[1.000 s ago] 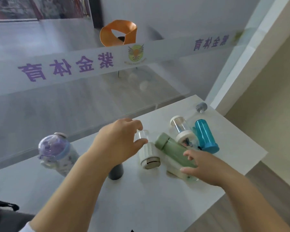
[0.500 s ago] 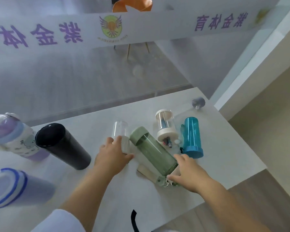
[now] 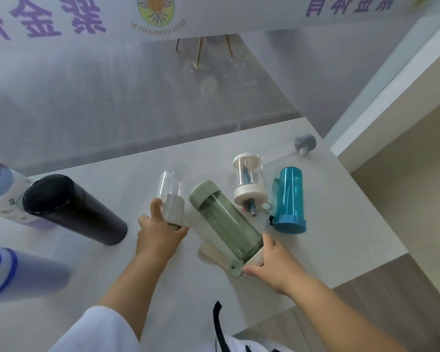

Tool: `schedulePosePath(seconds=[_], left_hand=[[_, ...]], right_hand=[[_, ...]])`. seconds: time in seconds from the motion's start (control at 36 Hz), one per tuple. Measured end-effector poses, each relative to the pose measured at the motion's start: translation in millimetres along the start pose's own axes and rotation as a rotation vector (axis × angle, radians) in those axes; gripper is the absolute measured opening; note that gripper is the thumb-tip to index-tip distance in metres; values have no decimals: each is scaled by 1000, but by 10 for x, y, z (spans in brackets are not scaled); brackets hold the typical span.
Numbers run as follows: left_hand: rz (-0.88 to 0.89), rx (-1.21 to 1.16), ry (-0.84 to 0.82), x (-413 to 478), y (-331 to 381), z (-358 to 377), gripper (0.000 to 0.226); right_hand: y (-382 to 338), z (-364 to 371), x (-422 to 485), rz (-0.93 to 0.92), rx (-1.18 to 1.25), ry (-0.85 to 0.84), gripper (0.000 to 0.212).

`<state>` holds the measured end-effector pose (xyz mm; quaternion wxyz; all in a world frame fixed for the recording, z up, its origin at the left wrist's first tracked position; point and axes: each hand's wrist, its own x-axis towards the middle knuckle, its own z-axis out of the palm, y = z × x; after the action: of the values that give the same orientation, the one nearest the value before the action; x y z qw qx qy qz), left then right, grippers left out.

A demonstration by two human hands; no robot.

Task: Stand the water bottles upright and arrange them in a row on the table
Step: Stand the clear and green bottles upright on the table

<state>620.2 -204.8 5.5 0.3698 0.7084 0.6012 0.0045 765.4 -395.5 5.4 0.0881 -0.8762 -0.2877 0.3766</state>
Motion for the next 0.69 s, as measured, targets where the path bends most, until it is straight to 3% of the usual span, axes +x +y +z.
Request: schedulePosePath(seconds=[0.14, 0.31, 0.53, 0.69], left_hand=[[55, -40, 59, -40, -74, -120, 75], [69, -98, 183, -70, -61, -363, 79], [181, 72, 238, -19, 86, -686, 81], [235, 206, 166, -31, 289, -807, 77]], right_hand=[[-19, -40, -44, -24, 6, 66, 72], [-124, -254, -175, -68, 67, 232, 90], [-458, -706, -351, -199, 224, 482, 74], [-767, -970, -465, -365, 322, 528, 58]])
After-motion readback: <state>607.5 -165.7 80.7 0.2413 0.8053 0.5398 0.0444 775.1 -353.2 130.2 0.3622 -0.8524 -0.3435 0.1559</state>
